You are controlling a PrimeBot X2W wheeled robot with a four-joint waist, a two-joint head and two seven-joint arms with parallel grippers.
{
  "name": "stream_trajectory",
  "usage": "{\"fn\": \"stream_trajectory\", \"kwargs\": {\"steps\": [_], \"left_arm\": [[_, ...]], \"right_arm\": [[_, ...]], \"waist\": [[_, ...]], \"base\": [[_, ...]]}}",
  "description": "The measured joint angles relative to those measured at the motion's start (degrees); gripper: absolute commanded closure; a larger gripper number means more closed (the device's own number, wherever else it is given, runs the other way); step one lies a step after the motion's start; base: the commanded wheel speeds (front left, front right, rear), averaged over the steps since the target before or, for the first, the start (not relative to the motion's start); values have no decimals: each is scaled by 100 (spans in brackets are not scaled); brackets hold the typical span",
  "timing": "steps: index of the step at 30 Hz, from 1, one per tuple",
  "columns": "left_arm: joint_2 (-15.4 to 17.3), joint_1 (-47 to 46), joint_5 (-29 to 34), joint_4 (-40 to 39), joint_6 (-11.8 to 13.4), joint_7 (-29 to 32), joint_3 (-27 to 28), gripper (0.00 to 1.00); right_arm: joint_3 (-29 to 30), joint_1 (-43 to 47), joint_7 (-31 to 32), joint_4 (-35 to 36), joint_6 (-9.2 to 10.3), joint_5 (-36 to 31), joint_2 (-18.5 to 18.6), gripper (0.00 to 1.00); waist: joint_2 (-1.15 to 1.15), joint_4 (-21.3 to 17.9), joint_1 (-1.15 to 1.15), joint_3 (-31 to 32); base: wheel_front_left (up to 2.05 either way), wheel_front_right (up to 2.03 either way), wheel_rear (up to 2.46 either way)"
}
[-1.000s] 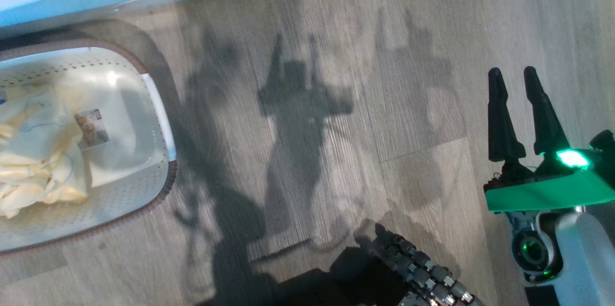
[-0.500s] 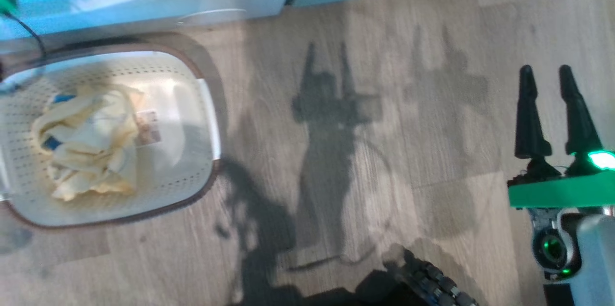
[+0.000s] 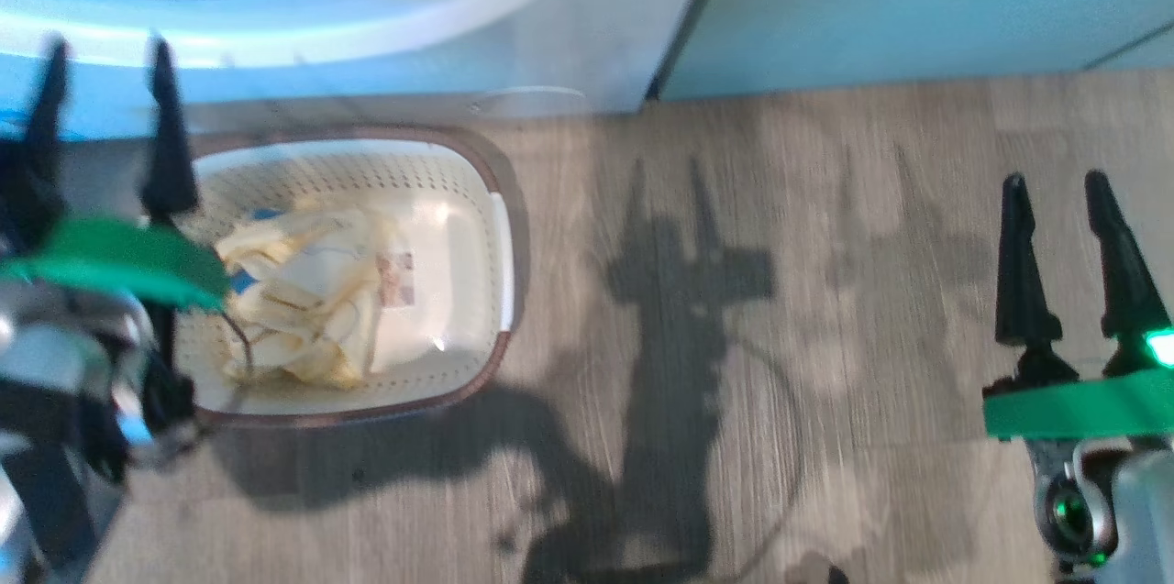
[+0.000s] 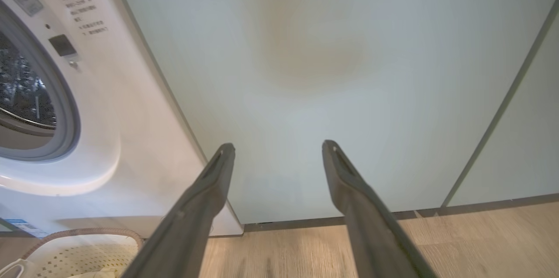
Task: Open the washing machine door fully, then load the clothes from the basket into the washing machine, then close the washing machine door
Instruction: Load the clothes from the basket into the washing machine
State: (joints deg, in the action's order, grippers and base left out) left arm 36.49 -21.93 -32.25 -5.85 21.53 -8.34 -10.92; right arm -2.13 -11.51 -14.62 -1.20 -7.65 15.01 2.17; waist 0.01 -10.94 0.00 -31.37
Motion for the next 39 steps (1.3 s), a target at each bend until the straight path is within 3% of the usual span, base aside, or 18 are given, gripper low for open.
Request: {"fn": "stream_trajectory", "kwargs": {"steps": [8,21,39], "left_arm": [[-359,1222,84,-467,229,-327,-222,0],[-904,2298,152,-247,232,-536,-754,0],[-1040,2858,198,-12,133,-587,-836,0]], "right_arm": [[153,588,0,-88,0,-309,1,0],[44,1547,5,-209,0,-564,-1,0],[26,2167,328,116,0,-646,-1,0]], "waist": [[0,375,-1,689],[0,814,-1,2119],[0,802,0,2984]], "base": [[0,0,0],[0,0,0],[0,0,0]]}}
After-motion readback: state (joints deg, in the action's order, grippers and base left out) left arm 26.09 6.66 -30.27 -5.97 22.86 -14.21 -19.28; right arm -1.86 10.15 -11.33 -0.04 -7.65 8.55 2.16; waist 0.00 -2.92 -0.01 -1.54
